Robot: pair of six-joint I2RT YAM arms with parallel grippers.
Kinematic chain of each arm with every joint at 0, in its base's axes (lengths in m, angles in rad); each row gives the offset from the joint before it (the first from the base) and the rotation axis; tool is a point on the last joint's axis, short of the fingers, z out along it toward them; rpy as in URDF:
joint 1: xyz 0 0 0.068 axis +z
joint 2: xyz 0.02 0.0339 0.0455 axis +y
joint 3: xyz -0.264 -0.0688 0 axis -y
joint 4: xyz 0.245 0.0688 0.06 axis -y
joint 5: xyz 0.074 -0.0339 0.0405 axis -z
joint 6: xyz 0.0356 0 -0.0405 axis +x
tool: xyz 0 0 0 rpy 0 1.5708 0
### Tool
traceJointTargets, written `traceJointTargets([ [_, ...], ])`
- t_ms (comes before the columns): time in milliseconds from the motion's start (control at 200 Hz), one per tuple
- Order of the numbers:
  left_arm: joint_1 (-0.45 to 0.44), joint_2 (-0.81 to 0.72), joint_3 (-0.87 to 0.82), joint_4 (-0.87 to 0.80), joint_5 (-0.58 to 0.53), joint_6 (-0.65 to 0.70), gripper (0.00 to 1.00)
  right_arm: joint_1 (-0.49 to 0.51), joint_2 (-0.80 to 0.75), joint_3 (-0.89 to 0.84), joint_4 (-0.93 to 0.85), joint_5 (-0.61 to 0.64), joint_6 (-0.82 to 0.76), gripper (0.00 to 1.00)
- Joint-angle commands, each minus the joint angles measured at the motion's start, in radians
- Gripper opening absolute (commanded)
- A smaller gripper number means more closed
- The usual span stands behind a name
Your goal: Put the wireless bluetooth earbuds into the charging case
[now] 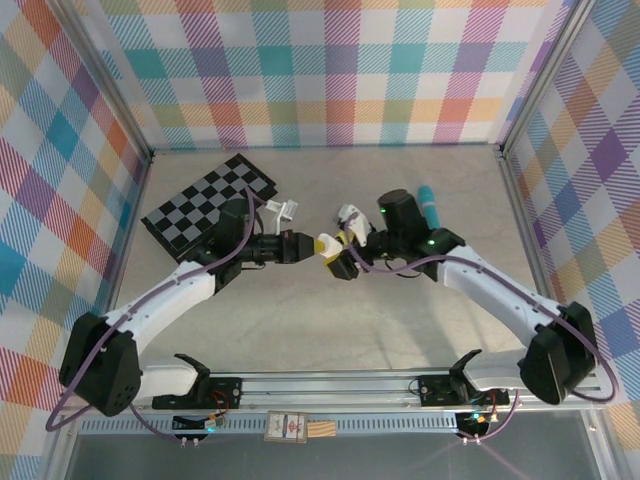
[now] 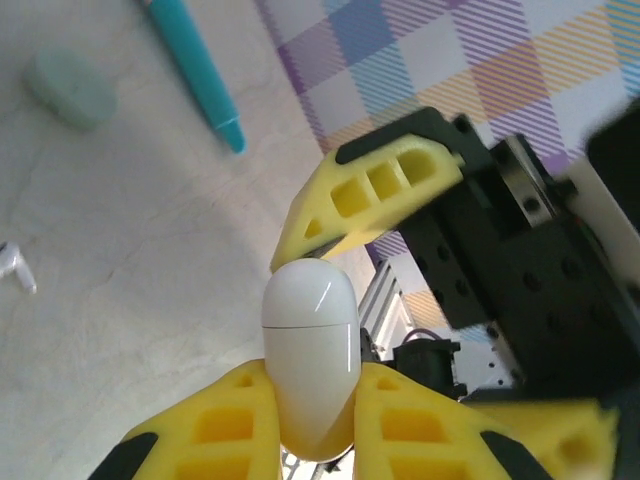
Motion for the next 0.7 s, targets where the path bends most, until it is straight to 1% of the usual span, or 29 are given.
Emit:
traceJointTargets([
  [0,-0.004,-0.079,-0.076,0.241,0.004,0.145,0.11,-0.09,-0.089,-0.076,0.222,-0.275,0.237,0.76],
  [65,-0.004,-0.108,-0.129,0.376,0.015,0.175,0.11,-0.14,-0.116,-0.131,0.355,-0.35,0.369,0.76],
  [150,-0.004,-0.125,-0.19,0.557,0.033,0.187,0.12,-0.185,-0.134,-0.181,0.509,-0.4,0.523,0.76],
  [260,-0.005,-0.116,-0.228,0.708,0.046,0.181,0.14,-0.189,-0.121,-0.212,0.685,-0.449,0.67,0.75],
  [320,-0.006,-0.102,-0.24,0.786,0.054,0.171,0.15,-0.188,-0.102,-0.221,0.768,-0.466,0.726,0.72],
  [395,-0.006,-0.079,-0.254,0.898,0.061,0.145,0.15,-0.186,-0.081,-0.226,0.832,-0.47,0.76,0.67],
  [520,-0.006,-0.036,-0.257,1.035,0.08,0.078,0.15,-0.18,-0.048,-0.213,0.852,-0.48,0.755,0.58],
  [605,-0.006,-0.014,-0.258,1.09,0.088,0.048,0.15,-0.167,-0.027,-0.199,0.863,-0.487,0.755,0.52],
  [695,-0.006,-0.001,-0.257,1.107,0.091,0.04,0.15,-0.154,-0.006,-0.187,0.889,-0.49,0.76,0.45],
])
